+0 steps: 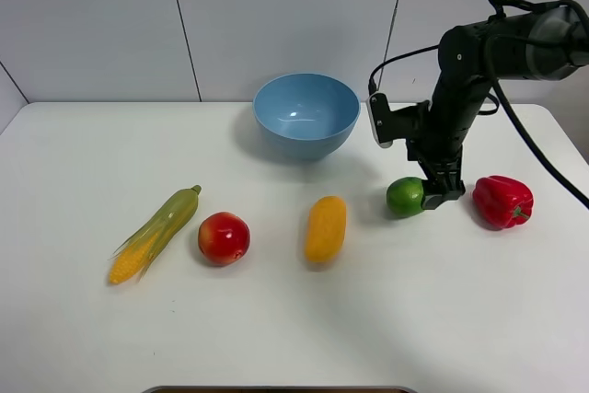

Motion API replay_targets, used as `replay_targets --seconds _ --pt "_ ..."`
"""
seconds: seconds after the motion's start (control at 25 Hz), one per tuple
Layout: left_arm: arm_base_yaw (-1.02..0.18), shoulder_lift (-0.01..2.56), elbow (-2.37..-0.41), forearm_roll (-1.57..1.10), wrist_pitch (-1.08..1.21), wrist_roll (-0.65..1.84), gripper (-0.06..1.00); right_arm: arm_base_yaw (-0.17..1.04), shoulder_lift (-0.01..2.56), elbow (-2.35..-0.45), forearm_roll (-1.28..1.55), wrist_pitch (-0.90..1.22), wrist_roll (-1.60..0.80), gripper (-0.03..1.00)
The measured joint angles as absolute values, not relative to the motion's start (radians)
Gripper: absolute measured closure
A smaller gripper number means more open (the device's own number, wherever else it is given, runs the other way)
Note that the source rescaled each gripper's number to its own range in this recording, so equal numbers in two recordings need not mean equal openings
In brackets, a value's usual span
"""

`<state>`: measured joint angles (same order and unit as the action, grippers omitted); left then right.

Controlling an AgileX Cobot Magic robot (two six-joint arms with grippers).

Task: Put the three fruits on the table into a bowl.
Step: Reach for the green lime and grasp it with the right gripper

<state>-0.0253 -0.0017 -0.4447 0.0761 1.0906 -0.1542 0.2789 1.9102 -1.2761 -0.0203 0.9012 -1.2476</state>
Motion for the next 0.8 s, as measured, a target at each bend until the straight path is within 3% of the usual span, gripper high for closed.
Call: replay_targets --seconds 0.8 --pt "-0.025 -0.002 -0.445 0.076 1.091 -0.154 -0.06 0.279 2.021 -1.276 -0.020 0.857 -1.256 0.09"
